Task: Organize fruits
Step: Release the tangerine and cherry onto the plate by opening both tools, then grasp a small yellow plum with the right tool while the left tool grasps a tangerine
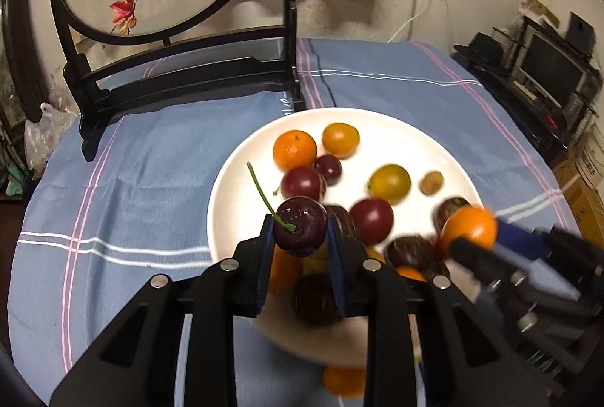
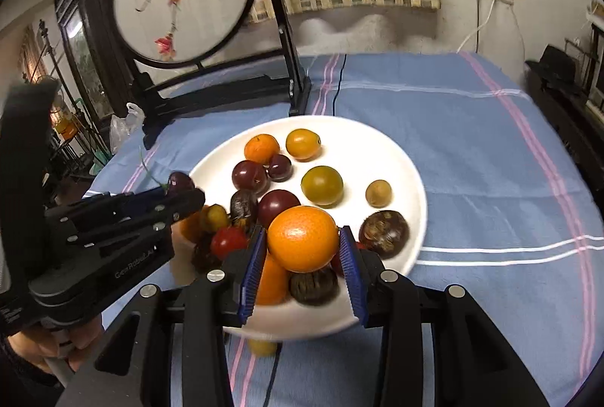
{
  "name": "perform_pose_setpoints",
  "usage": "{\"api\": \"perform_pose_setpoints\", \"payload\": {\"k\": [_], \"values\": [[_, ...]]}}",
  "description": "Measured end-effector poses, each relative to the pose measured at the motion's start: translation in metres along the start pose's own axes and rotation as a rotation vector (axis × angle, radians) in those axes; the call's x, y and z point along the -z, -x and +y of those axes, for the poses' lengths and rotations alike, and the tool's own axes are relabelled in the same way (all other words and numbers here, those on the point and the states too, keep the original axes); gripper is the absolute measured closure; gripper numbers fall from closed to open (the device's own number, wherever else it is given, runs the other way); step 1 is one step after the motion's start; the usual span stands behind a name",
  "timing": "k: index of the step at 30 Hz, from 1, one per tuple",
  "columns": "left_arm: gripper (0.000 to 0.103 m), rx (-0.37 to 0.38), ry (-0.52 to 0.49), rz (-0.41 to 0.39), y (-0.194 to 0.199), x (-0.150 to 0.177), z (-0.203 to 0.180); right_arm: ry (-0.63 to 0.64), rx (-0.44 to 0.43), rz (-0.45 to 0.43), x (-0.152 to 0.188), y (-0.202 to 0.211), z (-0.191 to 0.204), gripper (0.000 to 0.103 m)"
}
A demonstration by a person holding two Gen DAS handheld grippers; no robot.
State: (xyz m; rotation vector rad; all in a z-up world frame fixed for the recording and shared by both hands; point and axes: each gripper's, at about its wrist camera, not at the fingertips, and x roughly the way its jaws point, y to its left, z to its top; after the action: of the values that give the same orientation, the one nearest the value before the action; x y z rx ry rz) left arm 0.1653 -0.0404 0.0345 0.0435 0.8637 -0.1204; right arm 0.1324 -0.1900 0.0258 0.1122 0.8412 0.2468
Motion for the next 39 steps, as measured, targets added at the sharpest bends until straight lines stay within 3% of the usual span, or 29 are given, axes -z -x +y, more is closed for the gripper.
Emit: {"api": "perform_pose_setpoints", "payload": {"k": [1,2,4,11,16,27,34,39], "values": [[0.056,-0.012,0.019,0.008,-0.004,-0.003,0.001,-0.003,-0.002,0.012,0.000,-0.005,-0.001,0.062],[0.046,-0.020,0.033,0.009,-0.005,-0.003,0.001,-0.015,-0.008,0.006,0.001,-0.008,-0.004,0.059],[0.045,-0.025,0.037,-0.004,-0.005,-0.001,0.002,-0.036,-0.007,-0.012,0.005,-0.006,-0.009,0.049],[0.034,-0.040,0.055,0.009,0.004,0.020,0.010,-0.041,-0.017,-0.033,0.011,0.018,-0.016,0.049],[0.030,-0.042,0.036,0.012,0.020,0.043,0.015,-0.011,-0.002,-0.036,0.026,0.035,-0.014,0.043],[0.026,-0.042,0.059,0.043,0.027,0.081,0.031,0.165,0.040,0.067,0.069,0.034,0.019,0.043],[0.024,-0.064,0.062,0.041,0.021,0.092,0.048,0.233,0.047,0.146,0.081,0.008,0.041,0.055],[0.022,-0.048,0.072,0.045,0.020,0.094,0.052,0.240,0.045,0.176,0.081,-0.011,0.049,0.070]]}}
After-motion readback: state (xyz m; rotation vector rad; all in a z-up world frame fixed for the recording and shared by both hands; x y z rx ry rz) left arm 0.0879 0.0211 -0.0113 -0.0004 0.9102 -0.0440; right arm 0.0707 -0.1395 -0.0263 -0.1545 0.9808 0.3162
